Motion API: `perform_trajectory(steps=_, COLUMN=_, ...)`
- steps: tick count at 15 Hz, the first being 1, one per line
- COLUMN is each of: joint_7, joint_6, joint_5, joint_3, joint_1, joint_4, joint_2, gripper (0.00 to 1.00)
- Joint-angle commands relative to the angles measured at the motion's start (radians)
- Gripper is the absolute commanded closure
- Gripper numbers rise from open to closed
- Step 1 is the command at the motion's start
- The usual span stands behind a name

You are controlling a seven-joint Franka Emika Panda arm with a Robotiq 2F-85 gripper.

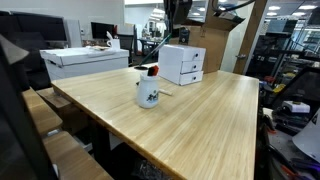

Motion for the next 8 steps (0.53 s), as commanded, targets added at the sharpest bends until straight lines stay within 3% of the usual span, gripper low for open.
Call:
perform_trajectory(steps=1, joint_7=-0.044, joint_6=-0.080, joint_5=-0.032, joint_3=0.000, joint_1=0.014, joint_4=0.050, joint_2=0.026, gripper=0.94)
perform_trajectory(steps=8, joint_7=-0.083, joint_6=-0.115, joint_5=-0.011, joint_3=0.001, joint_1=0.017, joint_4=0.050, joint_2=0.026, gripper=0.94)
